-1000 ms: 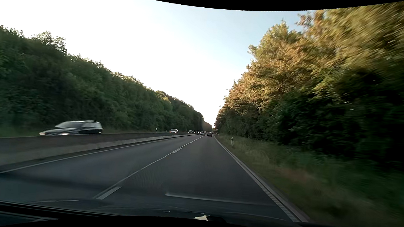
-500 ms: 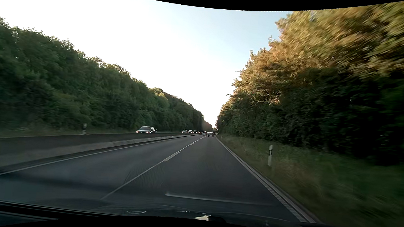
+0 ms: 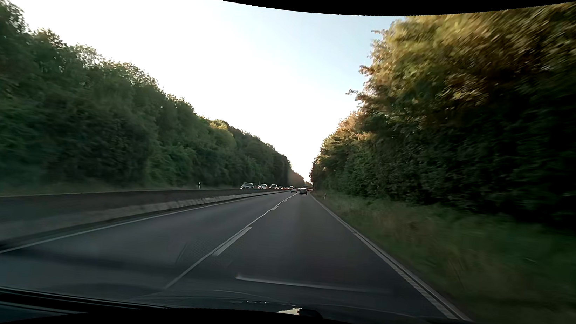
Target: Follow the waypoints while adhering to traffic rules and regulations
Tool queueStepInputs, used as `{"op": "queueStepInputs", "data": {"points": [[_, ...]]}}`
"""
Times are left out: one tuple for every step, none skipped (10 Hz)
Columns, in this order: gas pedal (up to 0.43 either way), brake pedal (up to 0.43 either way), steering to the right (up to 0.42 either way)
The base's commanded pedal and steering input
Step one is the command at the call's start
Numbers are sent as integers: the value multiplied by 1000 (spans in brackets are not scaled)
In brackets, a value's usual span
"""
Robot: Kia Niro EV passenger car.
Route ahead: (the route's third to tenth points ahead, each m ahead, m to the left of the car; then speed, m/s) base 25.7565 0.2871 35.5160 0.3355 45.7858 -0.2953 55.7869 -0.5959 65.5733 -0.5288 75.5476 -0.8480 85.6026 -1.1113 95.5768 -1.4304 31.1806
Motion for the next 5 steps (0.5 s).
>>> {"op": "queueStepInputs", "data": {"points": [[398, 0, -2], [390, 0, -2], [370, 0, -2], [350, 0, -3], [350, 0, -3]]}}
